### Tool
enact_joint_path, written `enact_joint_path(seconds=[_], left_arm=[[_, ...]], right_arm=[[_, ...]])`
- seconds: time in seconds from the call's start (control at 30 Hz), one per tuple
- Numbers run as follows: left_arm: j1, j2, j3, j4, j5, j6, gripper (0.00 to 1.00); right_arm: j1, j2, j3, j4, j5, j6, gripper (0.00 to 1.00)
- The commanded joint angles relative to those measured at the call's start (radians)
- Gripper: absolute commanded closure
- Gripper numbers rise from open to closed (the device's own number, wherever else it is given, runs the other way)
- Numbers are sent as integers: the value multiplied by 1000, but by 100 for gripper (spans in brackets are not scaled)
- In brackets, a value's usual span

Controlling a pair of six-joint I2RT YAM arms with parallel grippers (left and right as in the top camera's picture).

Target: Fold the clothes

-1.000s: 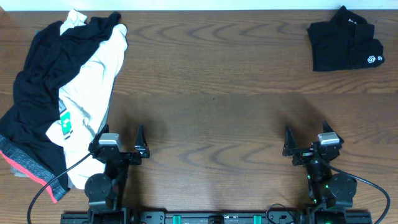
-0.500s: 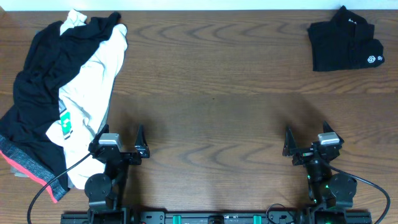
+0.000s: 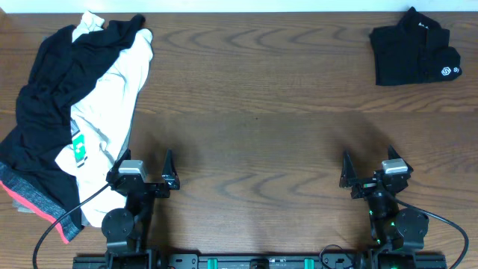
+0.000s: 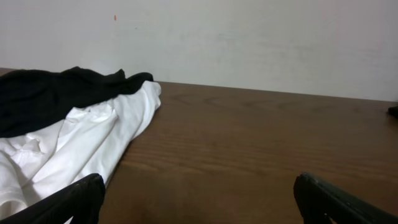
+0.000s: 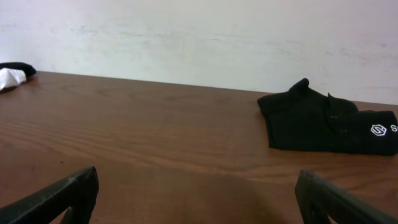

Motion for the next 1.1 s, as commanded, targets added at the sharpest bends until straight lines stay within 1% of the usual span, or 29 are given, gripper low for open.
enact_joint_path(seconds=[0.0,0.47,0.73,0.87,0.97,1.07], left_arm=[[-3,-7,-11,-43,9,9,2],[-3,-7,-11,-42,10,9,2],[-3,-7,-11,-39,48,5,2],[-3,-7,-9,-32,102,5,2],[-3,3,18,-33,103,4,2],[-3,47,76,-33,102,4,2]], right_arm=[[-5,-6,-2,-3,9,7,1],[-5,-6,-2,-2,5,8,1],[-4,-6,-2,15,-108,18,1],[-4,0,-2,56,-134,18,1],[-4,39,-2,101,-149,18,1],[-4,132,21,169,-177,18,1]])
